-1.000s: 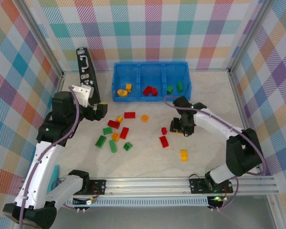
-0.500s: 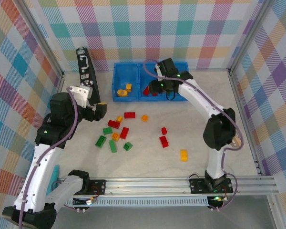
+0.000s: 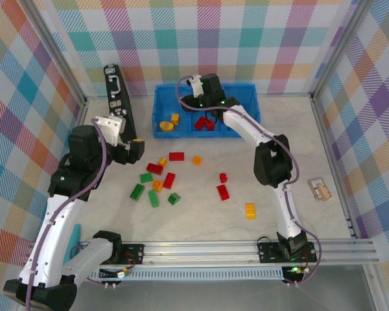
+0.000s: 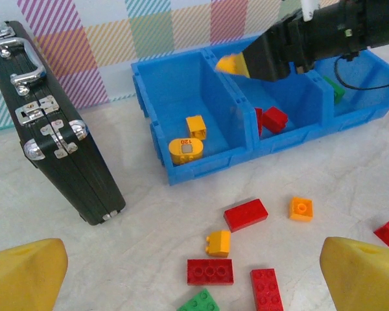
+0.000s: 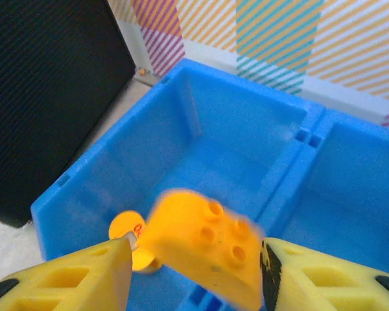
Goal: Sort the legos into containers by color
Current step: Place the lego in the container, then pick up the lego from the bottom-right of the table.
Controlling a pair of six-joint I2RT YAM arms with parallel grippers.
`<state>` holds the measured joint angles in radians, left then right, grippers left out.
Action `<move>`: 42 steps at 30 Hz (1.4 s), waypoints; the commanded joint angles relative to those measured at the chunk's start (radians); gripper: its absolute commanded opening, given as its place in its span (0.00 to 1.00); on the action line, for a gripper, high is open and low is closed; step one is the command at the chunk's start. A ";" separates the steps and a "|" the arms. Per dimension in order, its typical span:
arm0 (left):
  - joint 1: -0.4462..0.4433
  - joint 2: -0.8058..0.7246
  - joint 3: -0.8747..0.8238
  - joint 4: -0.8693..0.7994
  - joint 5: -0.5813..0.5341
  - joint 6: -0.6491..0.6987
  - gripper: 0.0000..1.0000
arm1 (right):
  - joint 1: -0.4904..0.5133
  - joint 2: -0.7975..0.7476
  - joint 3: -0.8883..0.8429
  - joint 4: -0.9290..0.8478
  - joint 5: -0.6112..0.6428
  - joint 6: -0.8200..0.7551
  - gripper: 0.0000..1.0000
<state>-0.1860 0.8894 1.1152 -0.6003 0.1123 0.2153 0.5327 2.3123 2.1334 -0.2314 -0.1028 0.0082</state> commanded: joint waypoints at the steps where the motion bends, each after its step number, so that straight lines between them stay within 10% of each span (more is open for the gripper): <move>1: 0.013 0.019 0.007 -0.007 0.007 0.023 1.00 | 0.016 0.071 0.041 0.165 -0.059 -0.062 0.55; 16: 0.013 0.047 0.011 -0.007 -0.013 0.028 1.00 | 0.029 0.155 0.161 0.075 -0.002 -0.170 0.54; 27: 0.014 0.063 0.017 -0.007 -0.012 0.031 1.00 | 0.029 -0.335 -0.242 -0.087 0.142 -0.126 0.65; 42: 0.014 0.033 0.014 0.004 0.033 0.007 1.00 | 0.026 -1.149 -1.137 -0.711 0.201 0.582 0.85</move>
<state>-0.1860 0.9329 1.1152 -0.5999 0.1219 0.2287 0.5560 1.2575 1.1069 -0.8059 0.1329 0.3668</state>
